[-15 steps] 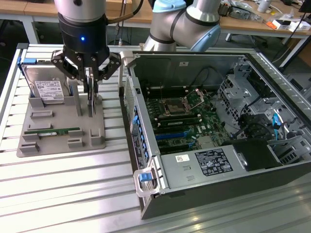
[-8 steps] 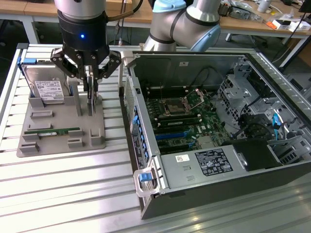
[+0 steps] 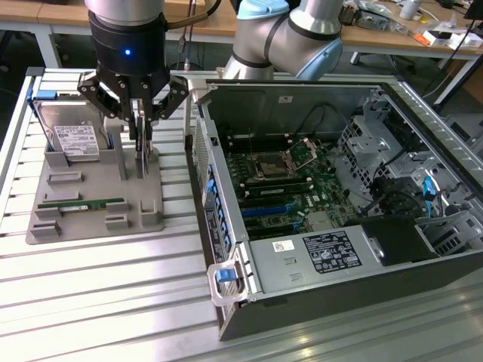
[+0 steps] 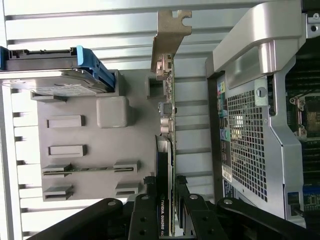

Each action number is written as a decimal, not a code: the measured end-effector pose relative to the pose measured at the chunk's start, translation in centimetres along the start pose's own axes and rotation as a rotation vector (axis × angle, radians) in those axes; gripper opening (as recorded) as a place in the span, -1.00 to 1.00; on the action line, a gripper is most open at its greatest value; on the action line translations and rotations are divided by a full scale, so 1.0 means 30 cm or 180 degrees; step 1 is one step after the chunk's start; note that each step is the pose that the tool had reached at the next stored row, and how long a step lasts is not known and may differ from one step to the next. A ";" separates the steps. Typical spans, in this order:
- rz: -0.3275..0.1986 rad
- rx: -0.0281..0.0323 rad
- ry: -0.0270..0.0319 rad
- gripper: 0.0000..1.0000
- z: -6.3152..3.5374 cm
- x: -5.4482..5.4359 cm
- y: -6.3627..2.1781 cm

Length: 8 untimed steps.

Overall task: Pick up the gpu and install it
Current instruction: 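Pick up the gpu and move the gpu toward the slot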

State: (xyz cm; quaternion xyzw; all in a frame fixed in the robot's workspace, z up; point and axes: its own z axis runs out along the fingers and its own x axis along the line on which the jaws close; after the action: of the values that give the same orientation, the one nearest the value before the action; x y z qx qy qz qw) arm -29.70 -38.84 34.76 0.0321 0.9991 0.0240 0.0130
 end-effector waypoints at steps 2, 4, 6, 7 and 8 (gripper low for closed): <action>0.0000 0.0000 0.0000 -0.48 -0.003 0.000 0.000; 0.0000 0.0000 0.0000 -0.48 -0.006 0.000 0.000; 0.0000 0.0000 0.0000 -0.48 -0.010 0.000 0.000; 0.0000 -0.0001 0.0000 -0.48 -0.016 0.000 0.001; 0.0000 -0.0001 0.0000 -0.48 -0.019 -0.001 0.001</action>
State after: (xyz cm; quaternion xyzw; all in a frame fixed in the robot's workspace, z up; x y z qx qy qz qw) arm -29.70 -38.83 35.32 0.0321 0.9991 0.0242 0.0130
